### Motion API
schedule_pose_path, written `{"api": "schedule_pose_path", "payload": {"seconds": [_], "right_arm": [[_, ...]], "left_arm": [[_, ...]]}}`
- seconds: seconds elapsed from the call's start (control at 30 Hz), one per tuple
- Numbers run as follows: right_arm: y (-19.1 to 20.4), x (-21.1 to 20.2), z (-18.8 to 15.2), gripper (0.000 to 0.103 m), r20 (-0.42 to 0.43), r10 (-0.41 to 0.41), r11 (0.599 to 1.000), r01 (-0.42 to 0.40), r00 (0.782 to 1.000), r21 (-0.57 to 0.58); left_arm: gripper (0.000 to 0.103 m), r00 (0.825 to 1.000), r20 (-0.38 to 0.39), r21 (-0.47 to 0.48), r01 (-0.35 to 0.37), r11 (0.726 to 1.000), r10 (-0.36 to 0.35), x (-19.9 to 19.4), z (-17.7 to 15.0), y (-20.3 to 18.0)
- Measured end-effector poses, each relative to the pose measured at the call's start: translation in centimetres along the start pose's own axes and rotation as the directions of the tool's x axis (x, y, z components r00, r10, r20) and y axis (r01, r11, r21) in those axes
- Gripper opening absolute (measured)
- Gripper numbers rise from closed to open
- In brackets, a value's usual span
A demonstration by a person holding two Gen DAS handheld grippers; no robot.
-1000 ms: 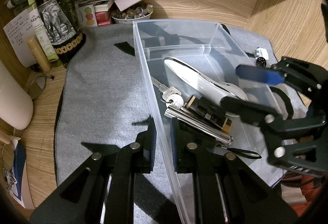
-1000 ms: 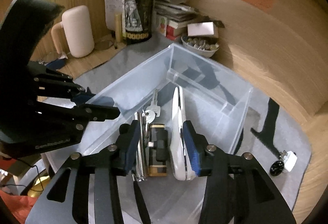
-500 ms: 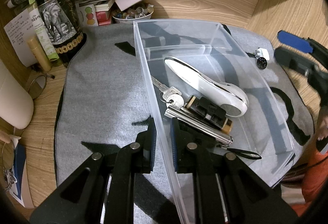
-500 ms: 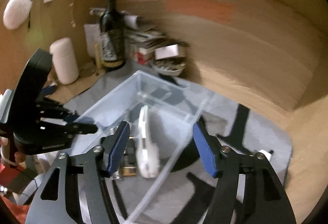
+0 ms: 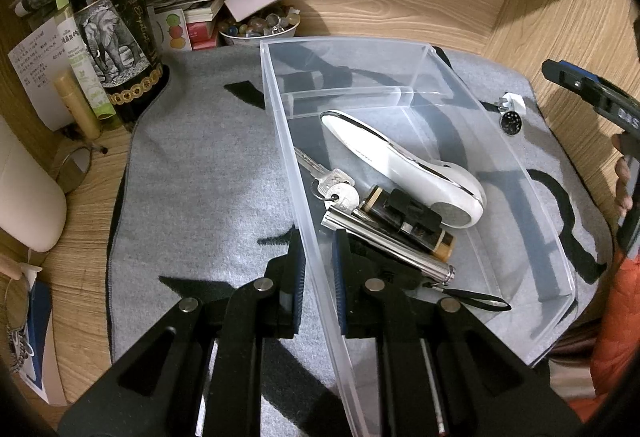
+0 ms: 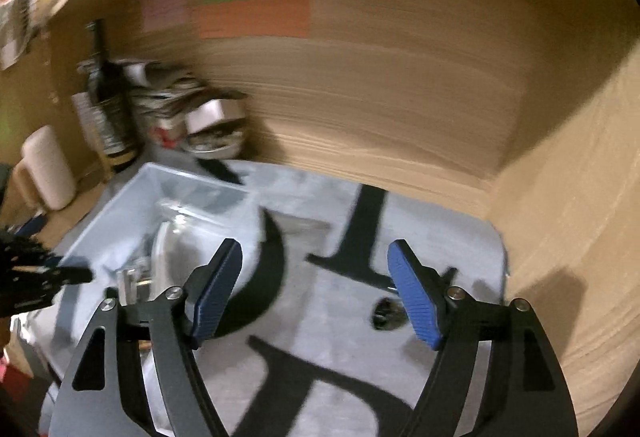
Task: Organize rigid objects
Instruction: 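Grasp the dark round metal piece on the mat with the right tool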
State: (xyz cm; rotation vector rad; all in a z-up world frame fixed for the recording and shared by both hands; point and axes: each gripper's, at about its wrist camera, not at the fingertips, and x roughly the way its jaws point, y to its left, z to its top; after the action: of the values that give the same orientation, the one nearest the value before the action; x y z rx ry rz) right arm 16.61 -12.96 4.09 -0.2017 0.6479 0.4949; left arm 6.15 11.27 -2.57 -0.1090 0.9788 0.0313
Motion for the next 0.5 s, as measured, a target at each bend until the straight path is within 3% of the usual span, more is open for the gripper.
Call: {"api": "schedule_pose_path", "payload": {"seconds": [0.23,0.5], "right_arm": [[-4.3,3.8,-1.4,0.073,-0.103,-0.042,0.993,0.053,0.994,0.103],[-5.9,7.6,-4.2,0.072,-0.222,0.001,0.984,0.039,0.975,0.174]], "left_arm": [[0.013,1.000,-0.001,-0.002,0.002,1.000,-0.002,0.0,0.0,0.0],[0.013,1.000,-0.005,-0.003,-0.002,1.000,0.002,0.0,0.1,0.0]]}}
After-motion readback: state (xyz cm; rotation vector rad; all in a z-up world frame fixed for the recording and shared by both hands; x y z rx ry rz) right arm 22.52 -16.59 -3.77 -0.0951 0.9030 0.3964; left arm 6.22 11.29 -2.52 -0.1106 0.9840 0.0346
